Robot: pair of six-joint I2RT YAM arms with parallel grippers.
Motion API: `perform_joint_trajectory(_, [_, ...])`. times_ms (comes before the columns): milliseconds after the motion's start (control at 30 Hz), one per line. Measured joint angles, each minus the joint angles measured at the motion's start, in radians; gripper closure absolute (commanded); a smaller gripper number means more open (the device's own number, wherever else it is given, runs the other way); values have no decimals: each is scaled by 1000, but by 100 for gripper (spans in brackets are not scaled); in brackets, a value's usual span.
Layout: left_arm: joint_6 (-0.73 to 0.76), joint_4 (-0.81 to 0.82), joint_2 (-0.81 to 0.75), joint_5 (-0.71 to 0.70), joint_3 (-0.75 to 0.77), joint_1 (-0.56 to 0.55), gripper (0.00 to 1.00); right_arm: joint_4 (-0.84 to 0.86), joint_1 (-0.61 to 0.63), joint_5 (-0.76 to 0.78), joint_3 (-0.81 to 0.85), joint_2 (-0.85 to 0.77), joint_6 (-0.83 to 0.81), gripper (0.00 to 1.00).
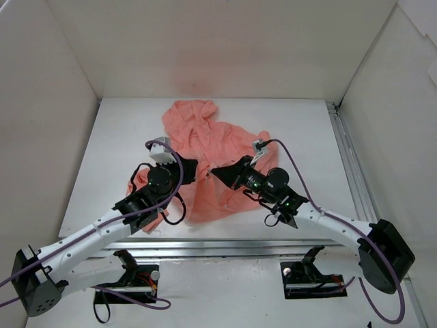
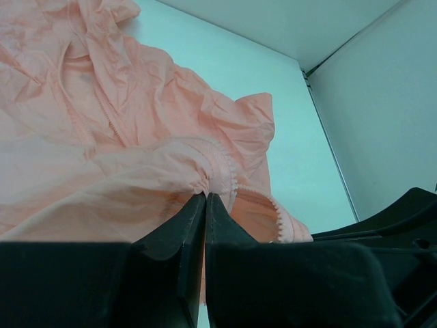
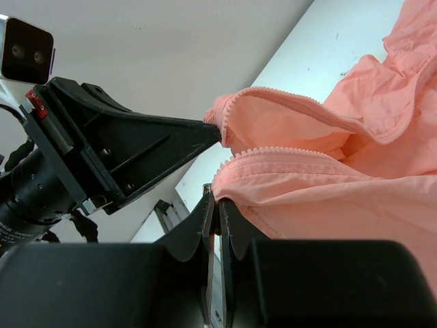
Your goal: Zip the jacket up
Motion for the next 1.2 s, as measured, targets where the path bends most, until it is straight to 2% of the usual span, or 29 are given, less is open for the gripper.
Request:
perform_joint_trajectory(400, [0,8,19,8,16,0,100,34,1,7,22,86,0,100])
perform_joint_trajectory(1200, [2,18,23,32,28,0,100,63,7,20,54,103,-5,100])
